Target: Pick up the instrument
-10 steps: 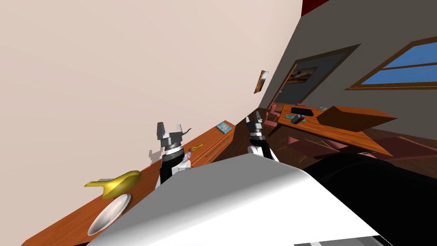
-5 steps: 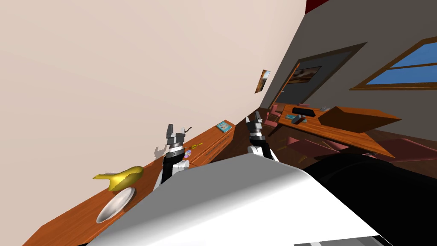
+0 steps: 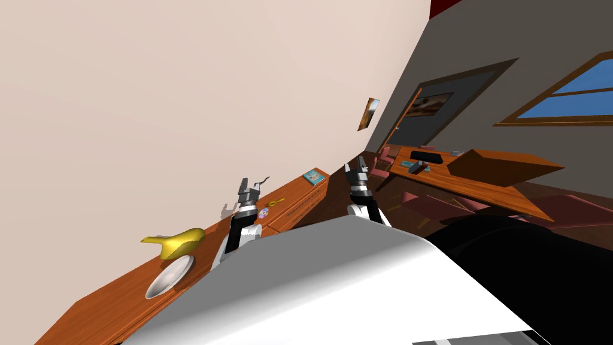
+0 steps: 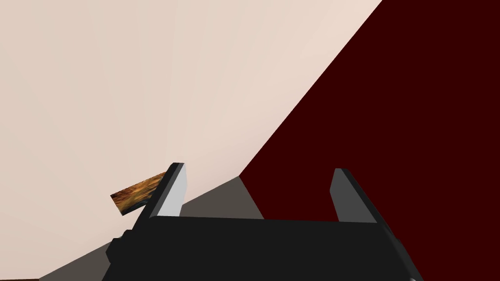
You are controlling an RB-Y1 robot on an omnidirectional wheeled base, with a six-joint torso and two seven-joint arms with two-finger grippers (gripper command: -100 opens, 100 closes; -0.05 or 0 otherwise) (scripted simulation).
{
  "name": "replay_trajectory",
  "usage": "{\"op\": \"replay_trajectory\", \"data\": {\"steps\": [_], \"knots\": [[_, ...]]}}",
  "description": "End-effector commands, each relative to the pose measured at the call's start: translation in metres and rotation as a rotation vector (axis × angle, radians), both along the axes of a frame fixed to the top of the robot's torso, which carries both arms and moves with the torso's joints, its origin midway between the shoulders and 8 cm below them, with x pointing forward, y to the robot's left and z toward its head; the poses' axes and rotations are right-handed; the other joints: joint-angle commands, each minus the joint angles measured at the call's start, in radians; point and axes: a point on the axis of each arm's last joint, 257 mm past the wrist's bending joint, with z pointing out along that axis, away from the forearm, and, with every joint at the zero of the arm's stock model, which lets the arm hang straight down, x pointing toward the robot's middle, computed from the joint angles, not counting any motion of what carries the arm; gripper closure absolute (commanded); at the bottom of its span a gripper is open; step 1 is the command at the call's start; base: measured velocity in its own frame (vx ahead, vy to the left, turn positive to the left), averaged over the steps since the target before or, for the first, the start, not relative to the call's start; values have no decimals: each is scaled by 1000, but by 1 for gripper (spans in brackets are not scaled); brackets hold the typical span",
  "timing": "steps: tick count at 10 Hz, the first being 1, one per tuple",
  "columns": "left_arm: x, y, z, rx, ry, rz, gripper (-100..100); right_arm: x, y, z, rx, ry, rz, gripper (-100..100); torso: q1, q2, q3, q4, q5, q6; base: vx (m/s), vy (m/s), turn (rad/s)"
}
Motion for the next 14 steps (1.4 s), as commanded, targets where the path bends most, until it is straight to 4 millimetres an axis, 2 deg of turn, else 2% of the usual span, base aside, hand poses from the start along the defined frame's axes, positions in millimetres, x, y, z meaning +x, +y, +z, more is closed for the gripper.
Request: {"op": "replay_trajectory", "data": {"steps": [1,3,6,7,8,9,10,11,12,13,14], "knots": [[6,10,-17,0,43,12,-100,0,0,0,0,0,0,0,0,0,0,0,0,0,-39,-15,7],[21,35,-46,1,132,42,-100,0,0,0,0,0,0,0,0,0,0,0,0,0,-46,-25,6],[29,54,-76,-5,209,69,-100,0,0,0,0,0,0,0,-1,0,0,0,0,0,-32,-20,-3],[35,68,-87,-9,248,87,-100,0,0,0,0,0,0,0,0,-1,0,0,0,0,-24,-16,-15],[34,71,-97,-11,267,93,-100,0,0,0,0,0,0,0,0,-1,-1,0,0,0,-20,-15,-8],[40,85,-106,-17,302,110,-100,0,0,0,0,0,0,0,0,-1,-1,0,0,0,-28,-21,-22],[39,89,-118,-20,326,119,-100,0,0,0,0,0,0,0,-1,-1,-1,0,0,0,-25,-16,-17],[43,104,-130,-30,367,140,-100,0,0,0,0,0,0,0,-1,-1,-1,0,0,0,-26,-19,-38],[42,108,-140,-33,387,147,-100,0,0,0,0,0,0,0,-1,-1,-1,0,0,0,-21,-14,-15],[45,125,-156,-46,436,172,-100,0,0,0,0,0,0,0,0,-1,-1,0,0,0,-24,-18,-48],[44,127,-162,-48,448,176,-100,0,0,0,0,0,0,0,-1,-1,-1,0,0,0,-19,-15,-24]]}}
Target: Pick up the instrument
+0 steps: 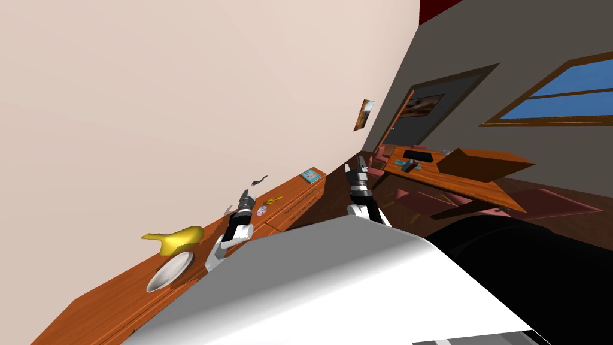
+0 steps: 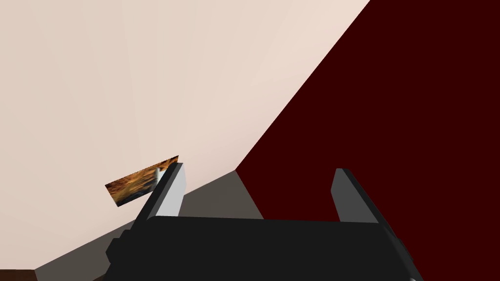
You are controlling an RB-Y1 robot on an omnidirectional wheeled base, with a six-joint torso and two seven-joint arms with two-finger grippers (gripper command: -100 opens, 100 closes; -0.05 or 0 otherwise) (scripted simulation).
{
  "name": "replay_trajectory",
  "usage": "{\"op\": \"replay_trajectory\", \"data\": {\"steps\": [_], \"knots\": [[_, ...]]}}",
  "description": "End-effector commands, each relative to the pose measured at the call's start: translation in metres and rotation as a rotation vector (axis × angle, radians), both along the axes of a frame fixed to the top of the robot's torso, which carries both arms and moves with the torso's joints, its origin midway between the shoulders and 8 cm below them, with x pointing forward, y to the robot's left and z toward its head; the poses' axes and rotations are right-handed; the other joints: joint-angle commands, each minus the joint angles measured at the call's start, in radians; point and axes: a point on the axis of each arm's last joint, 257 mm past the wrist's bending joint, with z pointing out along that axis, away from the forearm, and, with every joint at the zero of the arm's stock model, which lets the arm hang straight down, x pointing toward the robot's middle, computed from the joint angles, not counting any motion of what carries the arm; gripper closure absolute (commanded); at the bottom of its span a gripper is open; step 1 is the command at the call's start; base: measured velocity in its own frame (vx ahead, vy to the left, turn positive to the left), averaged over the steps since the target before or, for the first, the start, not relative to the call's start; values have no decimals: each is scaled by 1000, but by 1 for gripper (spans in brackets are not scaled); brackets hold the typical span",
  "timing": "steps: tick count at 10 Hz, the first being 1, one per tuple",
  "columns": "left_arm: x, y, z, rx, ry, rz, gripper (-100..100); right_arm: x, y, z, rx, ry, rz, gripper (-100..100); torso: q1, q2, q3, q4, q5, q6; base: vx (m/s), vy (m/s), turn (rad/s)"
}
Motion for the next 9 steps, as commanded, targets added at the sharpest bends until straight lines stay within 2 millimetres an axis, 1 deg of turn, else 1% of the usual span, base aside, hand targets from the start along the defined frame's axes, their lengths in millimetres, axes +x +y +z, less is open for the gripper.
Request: {"op": "replay_trajectory", "data": {"steps": [1,3,4,5,6,7,8,9], "knots": [[4,18,-16,-16,52,30,-100,0,0,0,0,0,0,0,0,0,0,0,0,0,-16,-19,-60],[2,22,-28,-20,75,39,-100,0,0,0,0,0,0,0,0,-1,0,0,0,0,-9,-10,-13],[4,36,-37,-35,112,63,-100,0,0,0,0,0,0,0,0,-1,-1,0,0,0,-7,-14,-62],[1,40,-48,-39,132,72,-100,0,0,0,0,0,0,0,0,-1,-1,0,0,0,-8,-13,-48],[1,55,-61,-58,176,100,-100,0,0,0,0,0,0,0,0,-1,-1,0,0,0,-10,-17,-85],[-3,59,-72,-63,196,109,-100,0,0,0,0,0,0,0,0,-1,0,0,0,0,-7,-12,-43],[-2,72,-81,-83,233,134,-100,0,0,0,0,0,0,0,0,-1,-1,0,0,0,-1,-12,-90],[-7,76,-93,-88,255,145,-100,0,0,0,0,0,0,0,0,-1,-1,0,0,0,3,-8,-50]]}}
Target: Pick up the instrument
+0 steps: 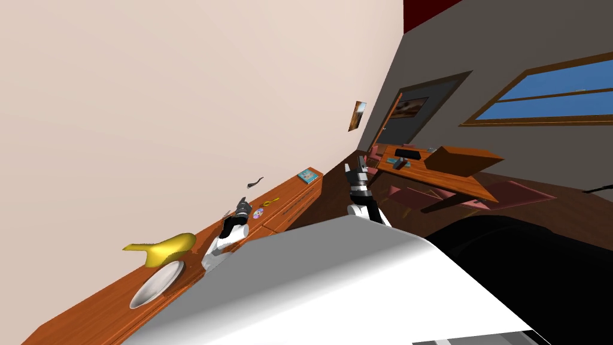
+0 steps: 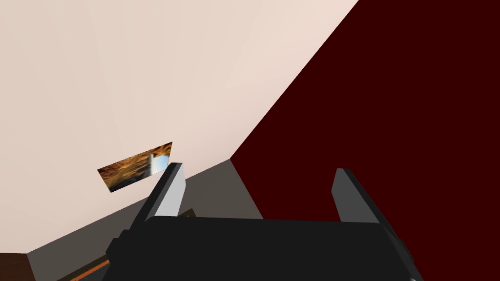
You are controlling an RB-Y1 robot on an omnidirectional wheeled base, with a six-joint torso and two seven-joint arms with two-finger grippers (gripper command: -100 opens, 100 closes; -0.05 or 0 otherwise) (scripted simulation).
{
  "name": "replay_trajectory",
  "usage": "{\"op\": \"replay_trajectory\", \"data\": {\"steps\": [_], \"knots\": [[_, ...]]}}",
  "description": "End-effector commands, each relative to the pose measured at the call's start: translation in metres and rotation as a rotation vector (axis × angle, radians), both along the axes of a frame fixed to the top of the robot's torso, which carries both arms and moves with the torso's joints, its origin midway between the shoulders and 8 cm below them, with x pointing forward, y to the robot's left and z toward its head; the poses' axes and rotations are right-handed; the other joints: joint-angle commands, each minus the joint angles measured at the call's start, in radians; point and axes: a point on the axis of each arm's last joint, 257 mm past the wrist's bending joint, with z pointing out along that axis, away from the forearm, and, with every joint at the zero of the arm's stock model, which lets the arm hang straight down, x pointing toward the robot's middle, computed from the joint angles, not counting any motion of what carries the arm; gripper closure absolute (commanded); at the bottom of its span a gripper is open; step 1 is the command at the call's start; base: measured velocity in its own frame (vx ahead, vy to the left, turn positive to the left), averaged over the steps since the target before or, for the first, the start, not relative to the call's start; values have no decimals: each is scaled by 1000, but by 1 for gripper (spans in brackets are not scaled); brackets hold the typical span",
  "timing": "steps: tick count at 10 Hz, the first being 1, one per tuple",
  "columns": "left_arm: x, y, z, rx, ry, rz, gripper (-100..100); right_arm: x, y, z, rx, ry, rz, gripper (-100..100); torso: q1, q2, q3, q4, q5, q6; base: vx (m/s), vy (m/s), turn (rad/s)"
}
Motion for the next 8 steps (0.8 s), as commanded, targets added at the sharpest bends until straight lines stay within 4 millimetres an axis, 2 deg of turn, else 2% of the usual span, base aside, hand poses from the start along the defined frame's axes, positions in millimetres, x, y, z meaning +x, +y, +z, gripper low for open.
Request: {"op": "replay_trajectory", "data": {"steps": [1,3,8], "knots": [[1,13,-14,-25,46,32,-100,0,0,0,0,0,0,0,0,0,0,0,0,0,8,-14,-119],[-7,18,-30,-33,78,46,-100,0,0,0,0,0,0,0,0,-1,0,0,0,0,7,-5,-24],[-28,55,-85,-122,235,153,-100,0,0,0,0,0,0,0,0,-1,-1,0,0,0,19,-5,-108]]}}
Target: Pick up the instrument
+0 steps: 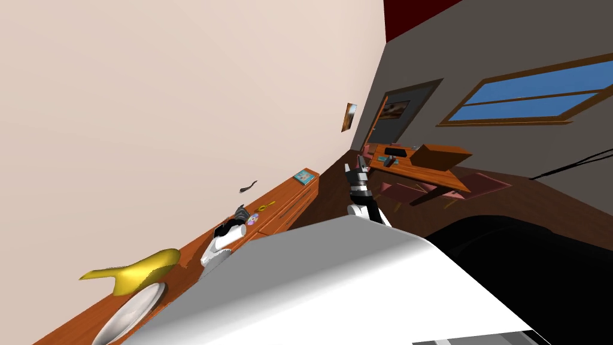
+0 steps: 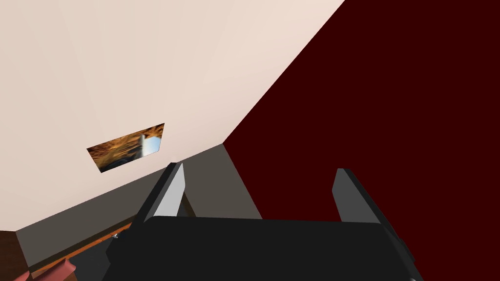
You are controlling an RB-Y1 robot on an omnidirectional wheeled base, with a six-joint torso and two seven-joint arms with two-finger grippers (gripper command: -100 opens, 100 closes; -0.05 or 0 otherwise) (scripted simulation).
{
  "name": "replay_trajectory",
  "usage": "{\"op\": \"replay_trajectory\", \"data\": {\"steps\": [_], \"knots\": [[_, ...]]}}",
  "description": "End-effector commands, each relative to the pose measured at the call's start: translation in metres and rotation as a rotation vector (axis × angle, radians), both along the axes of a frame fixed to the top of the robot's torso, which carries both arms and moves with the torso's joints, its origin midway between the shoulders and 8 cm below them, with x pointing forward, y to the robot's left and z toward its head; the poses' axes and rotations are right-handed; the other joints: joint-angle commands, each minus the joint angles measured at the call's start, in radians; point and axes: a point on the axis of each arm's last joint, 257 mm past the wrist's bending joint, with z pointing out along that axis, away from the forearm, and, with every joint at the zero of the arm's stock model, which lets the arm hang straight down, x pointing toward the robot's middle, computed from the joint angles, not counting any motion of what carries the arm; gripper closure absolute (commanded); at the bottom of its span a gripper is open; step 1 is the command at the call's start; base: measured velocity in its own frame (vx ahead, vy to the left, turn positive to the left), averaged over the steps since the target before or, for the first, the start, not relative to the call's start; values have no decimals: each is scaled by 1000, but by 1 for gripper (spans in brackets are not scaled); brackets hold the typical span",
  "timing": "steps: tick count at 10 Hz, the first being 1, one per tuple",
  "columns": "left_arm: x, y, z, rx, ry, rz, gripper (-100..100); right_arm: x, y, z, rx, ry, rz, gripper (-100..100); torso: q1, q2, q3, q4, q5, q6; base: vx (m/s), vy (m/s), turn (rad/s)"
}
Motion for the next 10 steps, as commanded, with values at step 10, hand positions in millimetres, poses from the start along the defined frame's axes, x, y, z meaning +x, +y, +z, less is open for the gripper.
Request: {"op": "replay_trajectory", "data": {"steps": [10], "knots": [[-49,31,-81,-155,242,162,-100,0,0,0,0,0,0,0,0,0,0,0,0,-1,31,5,-99]]}}
